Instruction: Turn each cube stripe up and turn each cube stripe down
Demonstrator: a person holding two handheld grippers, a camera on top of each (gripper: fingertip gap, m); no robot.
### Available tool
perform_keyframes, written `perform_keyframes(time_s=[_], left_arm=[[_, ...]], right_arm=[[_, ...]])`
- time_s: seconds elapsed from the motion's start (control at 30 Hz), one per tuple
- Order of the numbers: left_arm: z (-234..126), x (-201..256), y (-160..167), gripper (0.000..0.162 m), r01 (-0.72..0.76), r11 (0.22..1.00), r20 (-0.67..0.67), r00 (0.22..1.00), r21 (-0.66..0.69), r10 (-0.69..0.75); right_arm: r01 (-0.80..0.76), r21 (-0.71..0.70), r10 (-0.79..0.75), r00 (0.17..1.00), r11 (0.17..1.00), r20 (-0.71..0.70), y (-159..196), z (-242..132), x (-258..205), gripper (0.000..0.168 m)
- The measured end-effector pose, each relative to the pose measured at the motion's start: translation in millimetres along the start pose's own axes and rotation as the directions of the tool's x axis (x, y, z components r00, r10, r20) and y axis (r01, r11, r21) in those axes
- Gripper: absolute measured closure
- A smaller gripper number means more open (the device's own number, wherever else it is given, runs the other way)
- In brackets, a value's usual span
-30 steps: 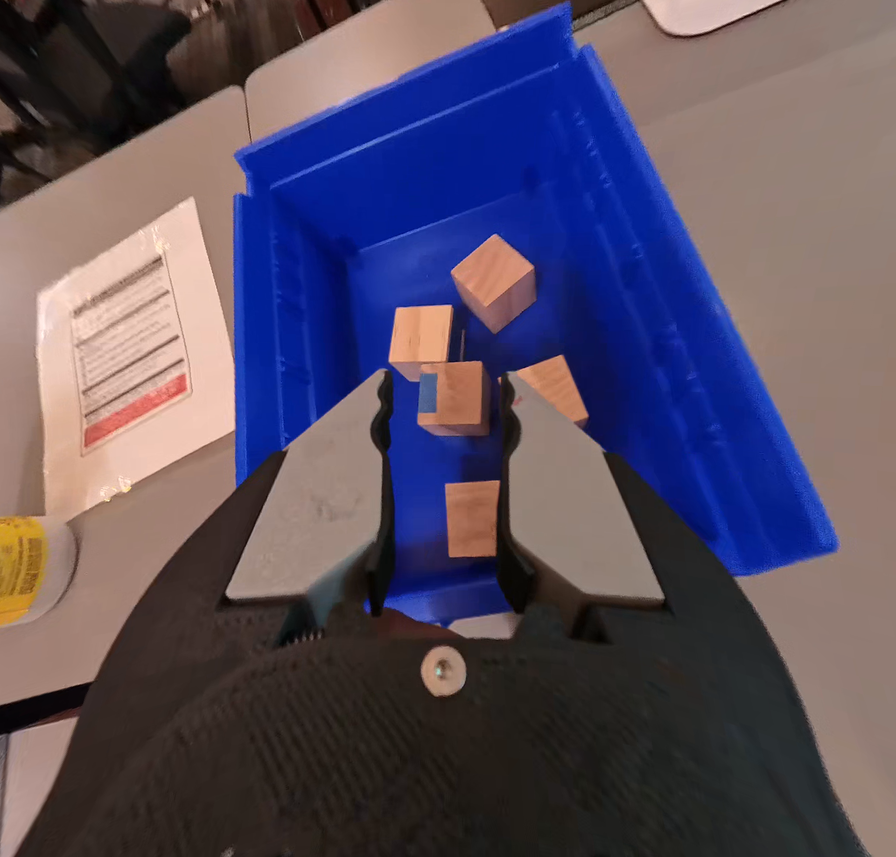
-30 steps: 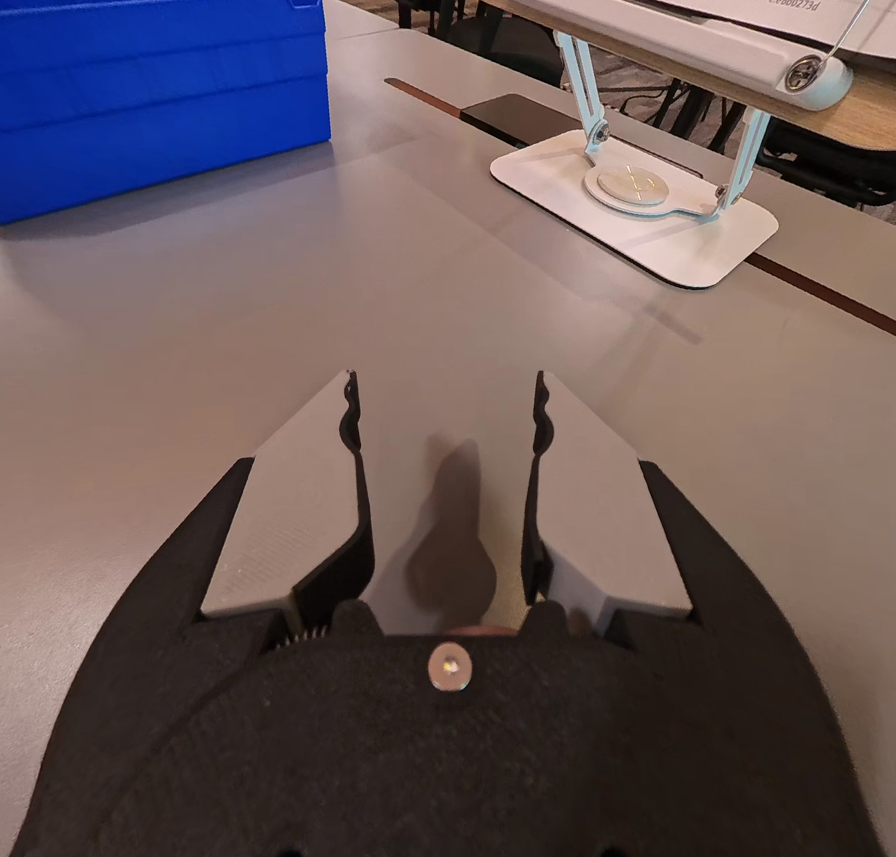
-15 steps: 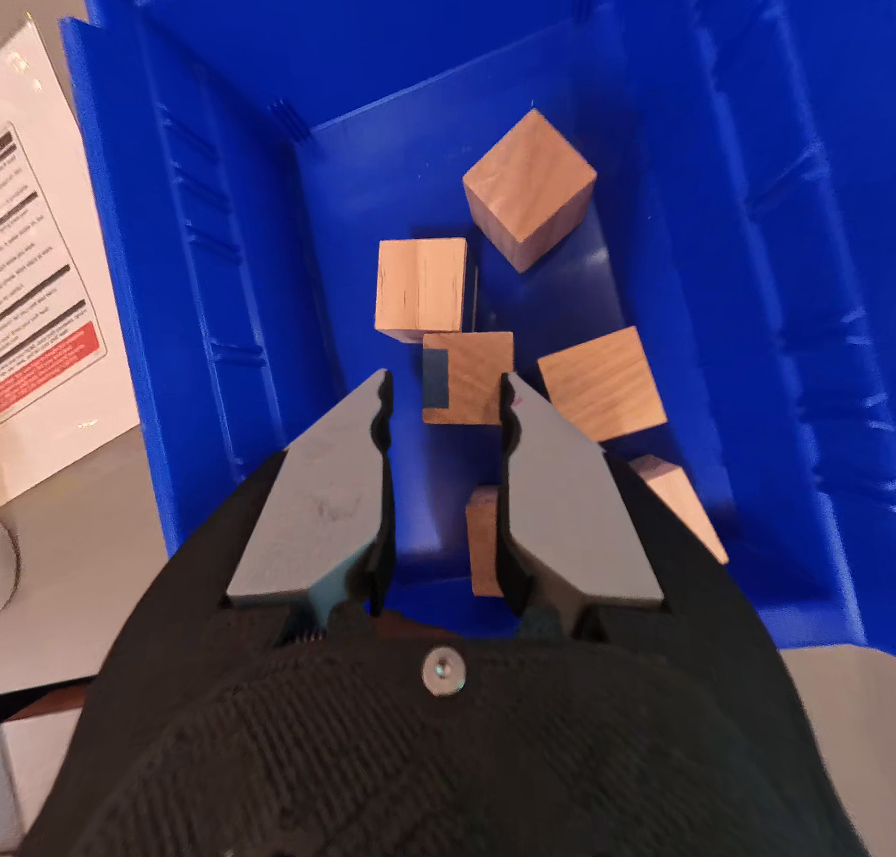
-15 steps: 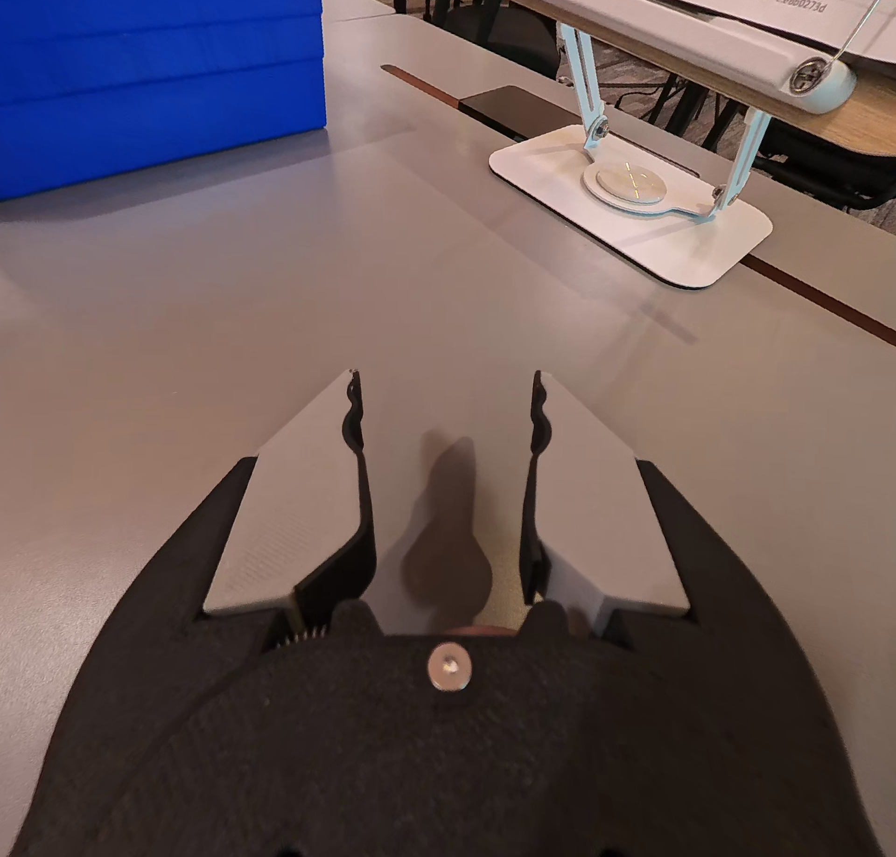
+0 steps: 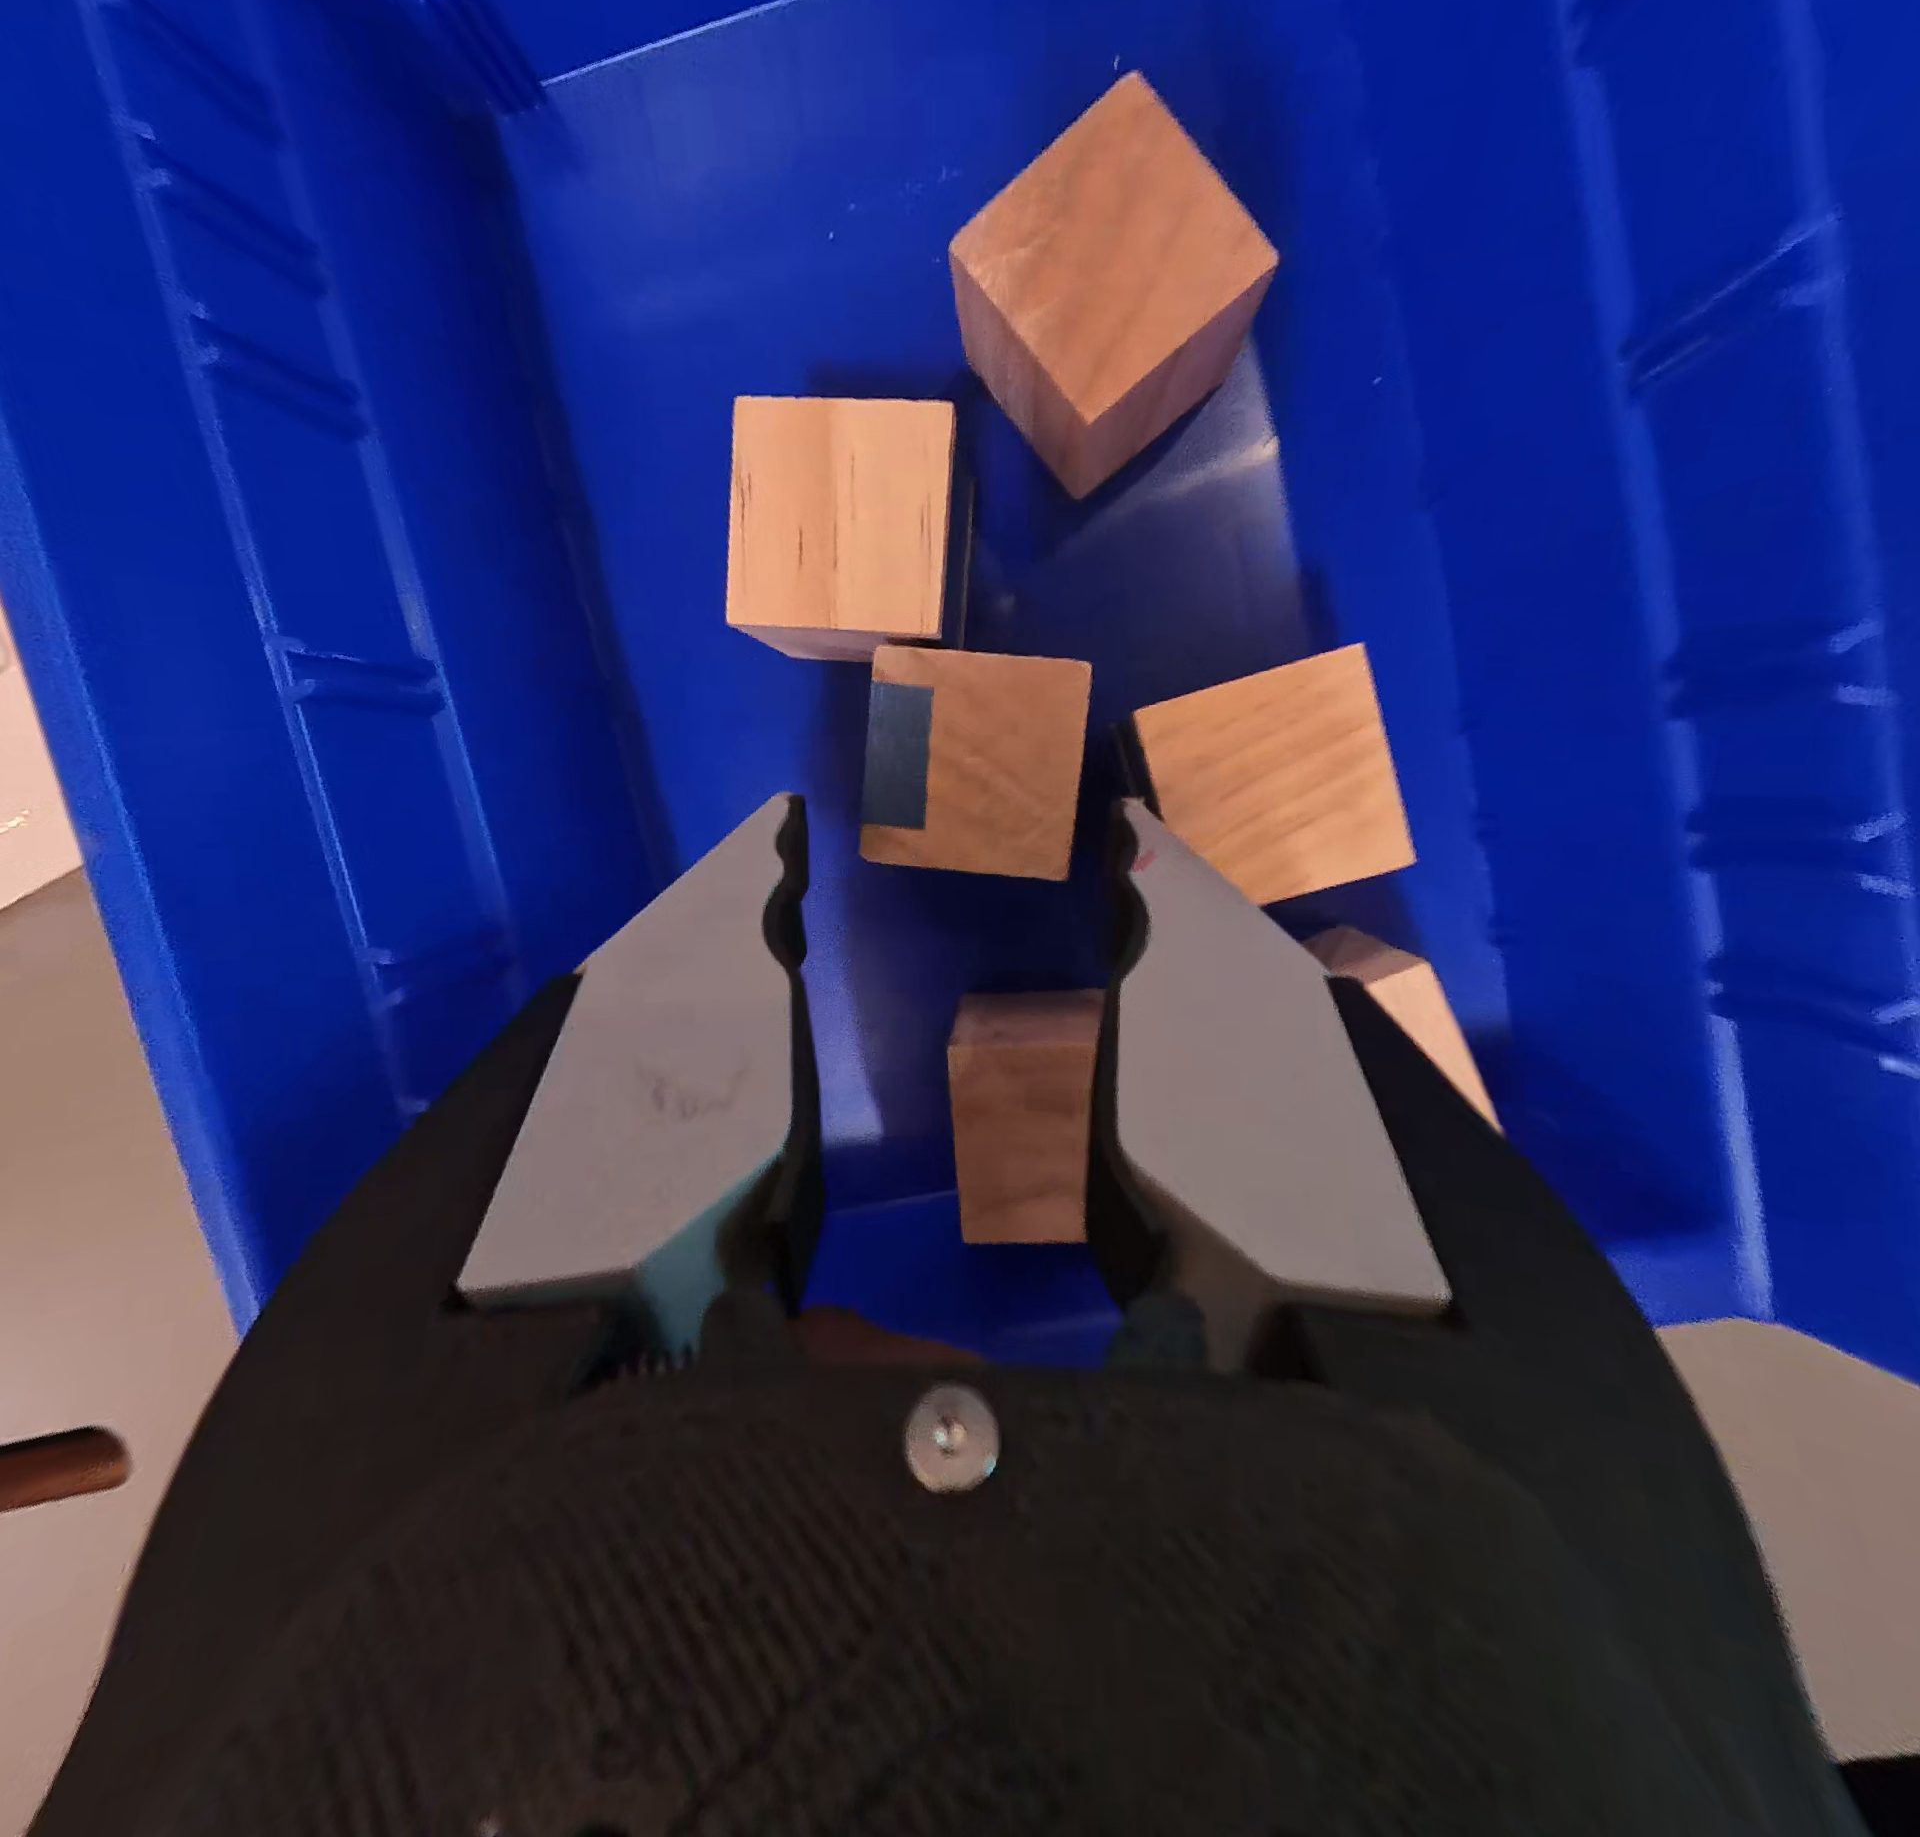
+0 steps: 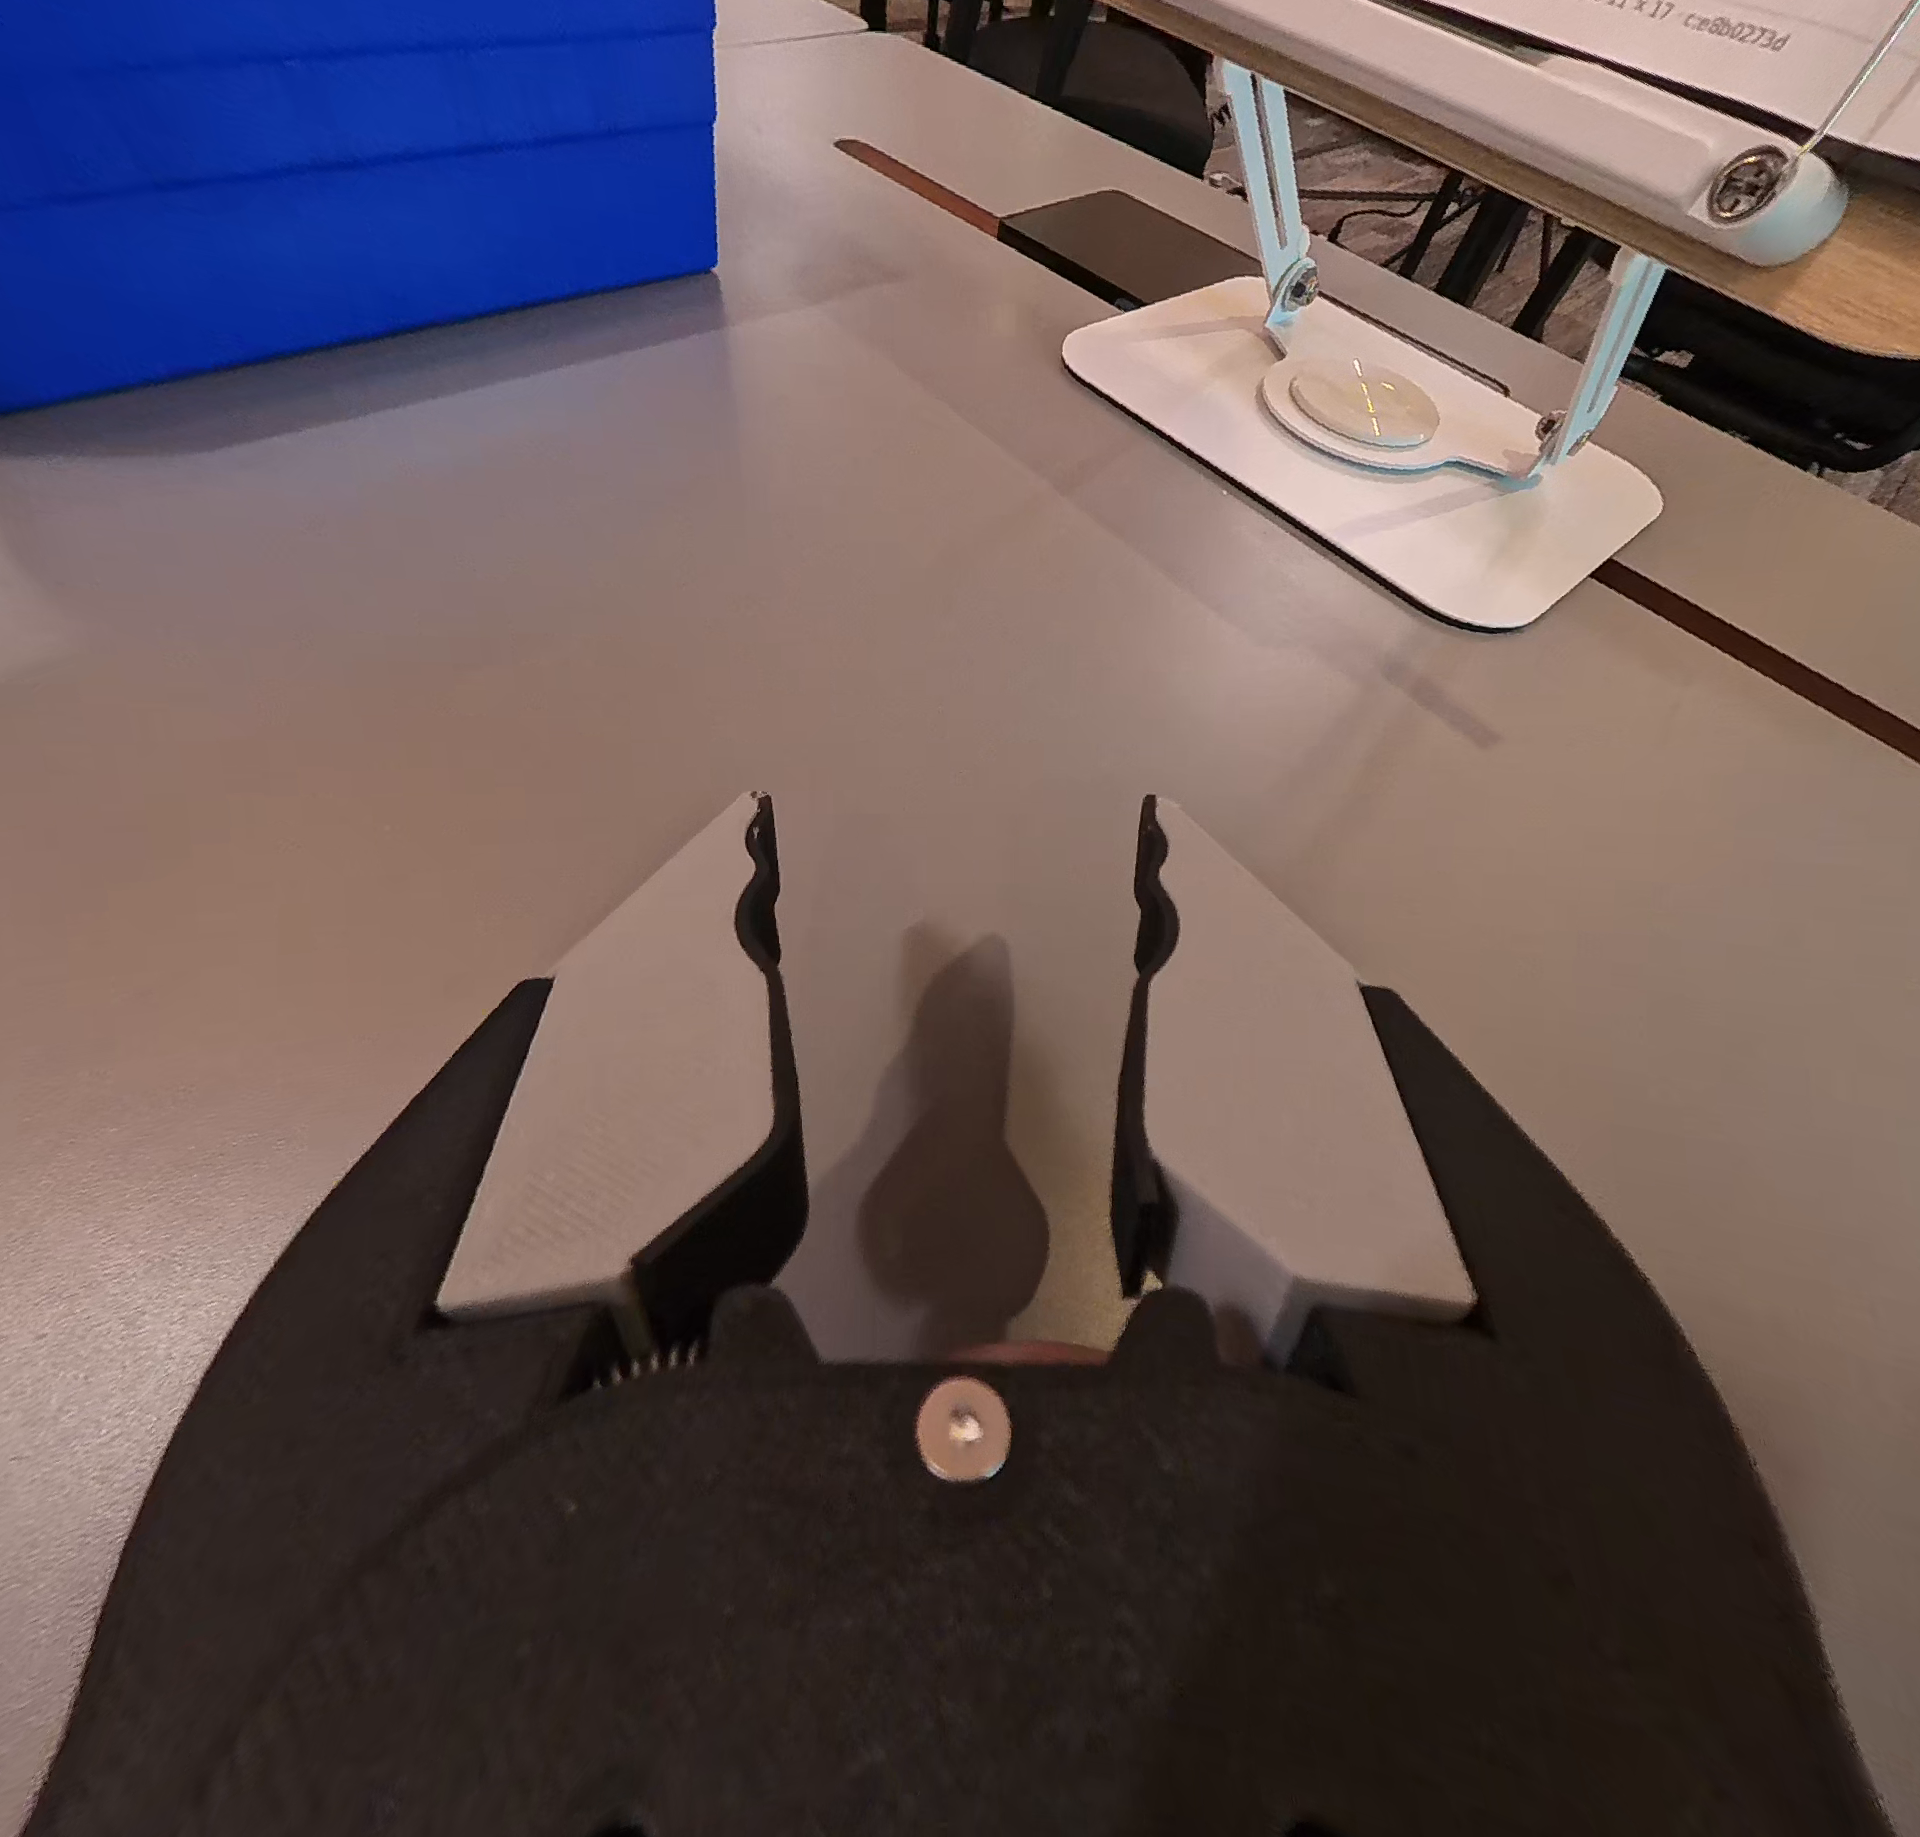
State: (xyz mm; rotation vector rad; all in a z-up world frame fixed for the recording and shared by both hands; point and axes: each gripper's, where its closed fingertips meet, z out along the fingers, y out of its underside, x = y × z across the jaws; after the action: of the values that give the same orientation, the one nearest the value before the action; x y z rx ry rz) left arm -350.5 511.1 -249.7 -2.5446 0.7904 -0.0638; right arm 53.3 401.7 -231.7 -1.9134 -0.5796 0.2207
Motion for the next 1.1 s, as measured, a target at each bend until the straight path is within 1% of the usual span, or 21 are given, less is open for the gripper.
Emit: perform_keyframes(time_s=[0.13,0.23,0.4,0.5,0.6,0.67,0.73,0.8,0.83,0.93,1.03,1.1], left_arm=[[12,-1,11,0.117,-0.055,0.996,0.05,0.997,-0.074,0.059],[14,3,2,0.119,-0.057,0.998,0.036,0.998,-0.033,0.058],[10,1,-2,0.119,-0.101,0.995,0.071,0.992,-0.028,0.103],[-3,-8,-15,0.119,-0.126,0.991,0.146,0.982,0.037,0.12],[-26,-14,-33,0.119,-0.182,0.974,0.242,0.959,0.132,0.146],[-44,-10,-47,0.119,-0.236,0.952,0.302,0.938,0.194,0.171],[-61,2,-61,0.119,-0.326,0.91,0.365,0.904,0.257,0.221],[-80,22,-78,0.119,-0.466,0.829,0.466,0.835,0.311,0.295],[-89,37,-85,0.119,-0.548,0.771,0.522,0.783,0.323,0.338],[-110,101,-99,0.118,-0.771,0.541,0.656,0.603,0.335,0.453],[-116,177,-101,0.119,-0.881,0.292,0.71,0.473,0.373,0.522],[-122,219,-101,0.119,-0.922,0.131,0.782,0.38,0.365,0.494]], right_arm=[[0.006,-0.004,-0.006,1.0,1.0,0.005,1,0,-1,0.102],[0.002,-0.003,-0.002,1.0,1.0,0.008,1,0,-1,0.102],[0.0,-0.008,0.0,1.0,1.0,0.012,1,1,-1,0.102],[0.001,-0.011,-0.001,1.0,1.0,0.014,2,1,-1,0.102],[0.004,-0.014,-0.004,1.0,1.0,0.019,2,1,-2,0.103],[0.002,-0.015,-0.001,1.0,1.0,0.023,2,1,-2,0.103],[-0.007,-0.014,0.007,0.999,1.0,0.032,2,1,-3,0.103],[-0.025,-0.004,0.026,0.998,1.0,0.06,0,-1,-6,0.103],[-0.039,0.01,0.038,0.995,0.999,0.087,-4,-2,-9,0.103],[-0.099,0.071,0.081,0.972,0.993,0.222,-20,-11,-27,0.103],[-0.184,0.113,0.123,0.903,0.977,0.411,-38,-26,-53,0.103],[-0.229,0.124,0.135,0.848,0.966,0.513,-47,-36,-70,0.103]])
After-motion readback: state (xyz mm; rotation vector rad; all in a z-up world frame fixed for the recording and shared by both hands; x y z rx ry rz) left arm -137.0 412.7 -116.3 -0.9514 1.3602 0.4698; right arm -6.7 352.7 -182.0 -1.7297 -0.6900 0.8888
